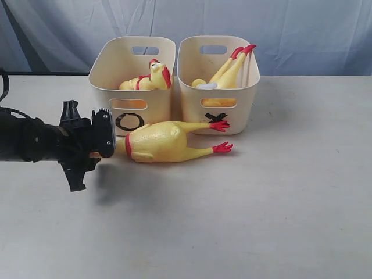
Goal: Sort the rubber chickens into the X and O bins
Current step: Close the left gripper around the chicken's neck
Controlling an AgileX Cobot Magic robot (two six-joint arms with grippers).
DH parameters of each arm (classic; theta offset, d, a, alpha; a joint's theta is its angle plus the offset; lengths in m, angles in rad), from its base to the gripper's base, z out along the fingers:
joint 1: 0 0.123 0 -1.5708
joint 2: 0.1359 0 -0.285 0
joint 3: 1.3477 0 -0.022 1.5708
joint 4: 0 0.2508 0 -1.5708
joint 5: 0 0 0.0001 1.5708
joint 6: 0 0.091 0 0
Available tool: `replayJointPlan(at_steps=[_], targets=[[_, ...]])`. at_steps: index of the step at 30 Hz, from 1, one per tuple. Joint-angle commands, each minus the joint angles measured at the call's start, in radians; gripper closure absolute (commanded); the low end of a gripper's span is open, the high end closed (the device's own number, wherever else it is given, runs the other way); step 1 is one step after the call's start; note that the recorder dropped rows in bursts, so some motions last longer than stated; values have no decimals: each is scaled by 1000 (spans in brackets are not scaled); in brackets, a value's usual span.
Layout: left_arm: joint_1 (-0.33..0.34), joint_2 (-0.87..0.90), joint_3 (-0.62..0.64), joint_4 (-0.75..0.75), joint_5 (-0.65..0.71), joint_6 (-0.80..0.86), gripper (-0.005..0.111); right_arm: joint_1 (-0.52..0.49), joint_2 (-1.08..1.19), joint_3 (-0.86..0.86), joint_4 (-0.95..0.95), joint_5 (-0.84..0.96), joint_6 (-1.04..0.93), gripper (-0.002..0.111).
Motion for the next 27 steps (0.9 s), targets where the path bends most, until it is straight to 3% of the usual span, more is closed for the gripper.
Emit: replayJointPlan(at_steps=[1,15,23,27], targets=[[-6,17,6,27,-49,-8,50,-3,-7,4,0,-12,-8,109],[-6,74,6,76,-152,-11,50,-3,-7,4,0,-14,-8,109],[-6,113,4,293,-205,-223,50,-3,-7,4,0,-14,-8,109],[-6,133,4,322,-241,-287,50,-3,-7,4,0,-14,-8,109]])
